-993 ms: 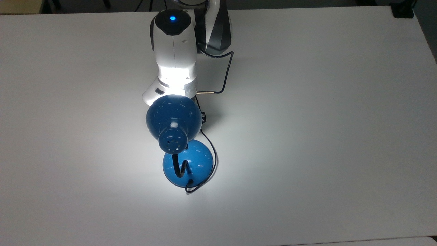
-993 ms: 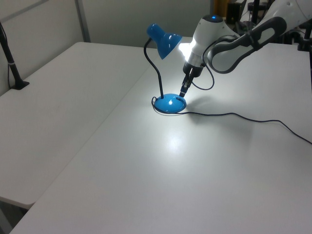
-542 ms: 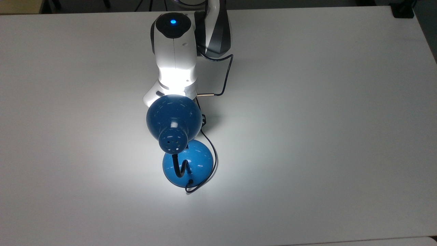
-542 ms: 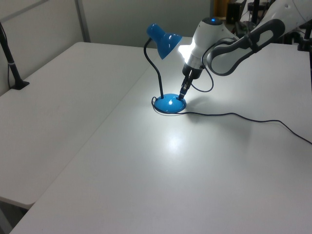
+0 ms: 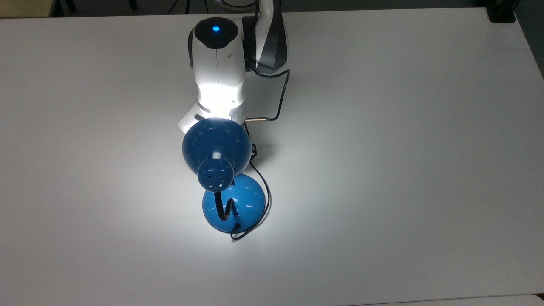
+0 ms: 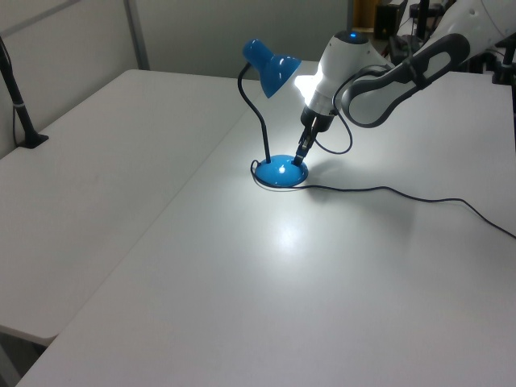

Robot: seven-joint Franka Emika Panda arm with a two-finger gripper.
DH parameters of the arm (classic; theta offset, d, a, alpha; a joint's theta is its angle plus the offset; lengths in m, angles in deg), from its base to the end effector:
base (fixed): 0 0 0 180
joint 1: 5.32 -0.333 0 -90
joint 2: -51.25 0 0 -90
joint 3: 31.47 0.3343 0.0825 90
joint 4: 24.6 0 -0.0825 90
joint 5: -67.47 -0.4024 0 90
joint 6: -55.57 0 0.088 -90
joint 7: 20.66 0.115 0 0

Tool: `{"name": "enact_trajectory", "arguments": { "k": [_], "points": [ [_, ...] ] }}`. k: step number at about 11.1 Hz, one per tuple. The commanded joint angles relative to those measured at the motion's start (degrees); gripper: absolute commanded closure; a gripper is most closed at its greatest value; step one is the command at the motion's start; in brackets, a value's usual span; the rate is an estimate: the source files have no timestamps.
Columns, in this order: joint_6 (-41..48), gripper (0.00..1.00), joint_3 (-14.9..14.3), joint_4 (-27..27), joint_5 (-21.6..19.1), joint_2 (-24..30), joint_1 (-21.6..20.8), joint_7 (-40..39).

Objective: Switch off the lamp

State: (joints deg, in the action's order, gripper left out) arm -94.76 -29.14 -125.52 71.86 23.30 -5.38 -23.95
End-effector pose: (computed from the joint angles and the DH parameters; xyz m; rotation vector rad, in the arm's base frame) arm 0.7180 0.0282 0.3267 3.0438 0.2290 0.5789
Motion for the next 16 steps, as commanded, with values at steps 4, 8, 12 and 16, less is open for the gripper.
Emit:
{"name": "enact_trajectory", "arguments": {
  "k": [4,8,12,16],
  "points": [
    [4.41,1.0,-0.05,-4.73,0.88,0.69,0.23,-0.23],
    [21.35,1.0,-0.05,-4.38,0.88,8.76,-0.56,0.92],
    [40.43,0.98,0.12,-1.67,0.97,16.94,-0.65,0.39],
    [50.2,0.73,0.47,1.5,0.97,22.58,-0.73,0.92]
  ]
}}
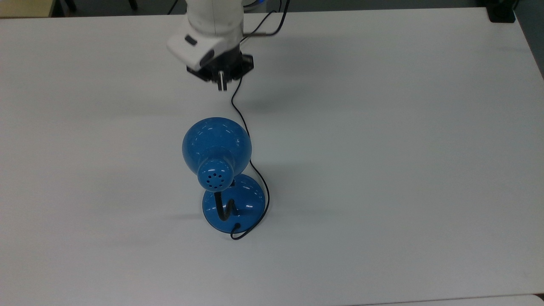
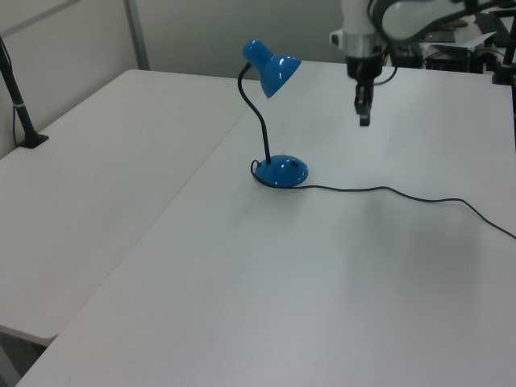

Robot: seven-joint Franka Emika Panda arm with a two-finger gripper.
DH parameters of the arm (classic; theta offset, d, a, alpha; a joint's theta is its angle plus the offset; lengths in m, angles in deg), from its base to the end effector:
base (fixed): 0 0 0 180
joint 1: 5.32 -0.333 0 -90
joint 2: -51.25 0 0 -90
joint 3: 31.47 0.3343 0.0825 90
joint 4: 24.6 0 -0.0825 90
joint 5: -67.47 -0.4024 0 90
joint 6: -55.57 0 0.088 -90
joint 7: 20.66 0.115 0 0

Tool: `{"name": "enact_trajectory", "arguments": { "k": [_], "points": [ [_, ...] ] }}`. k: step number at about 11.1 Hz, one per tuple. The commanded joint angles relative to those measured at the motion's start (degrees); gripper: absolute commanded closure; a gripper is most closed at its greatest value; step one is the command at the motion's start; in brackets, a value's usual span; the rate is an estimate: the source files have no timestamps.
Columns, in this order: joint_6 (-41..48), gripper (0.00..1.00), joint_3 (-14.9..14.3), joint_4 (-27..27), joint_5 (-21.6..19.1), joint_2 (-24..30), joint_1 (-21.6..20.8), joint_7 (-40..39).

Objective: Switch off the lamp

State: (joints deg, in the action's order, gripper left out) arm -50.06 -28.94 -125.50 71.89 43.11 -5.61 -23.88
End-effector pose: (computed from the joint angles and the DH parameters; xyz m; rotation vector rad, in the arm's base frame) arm 0.6170 0.0225 0.4792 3.0668 0.1968 -0.0915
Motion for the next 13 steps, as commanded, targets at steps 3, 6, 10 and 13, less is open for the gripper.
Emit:
{"name": "enact_trajectory", "arguments": {
  "k": [3,6,10,13],
  "points": [
    [9.65,0.17,0.36,6.67,0.94,3.92,-0.77,0.85],
    [10.18,0.0,0.45,7.12,3.57,5.14,-0.94,0.85],
    [10.18,0.0,0.01,7.12,3.4,7.17,-0.59,1.11],
    [10.18,0.0,-0.08,7.12,3.05,7.17,-0.5,1.12]
  ]
}}
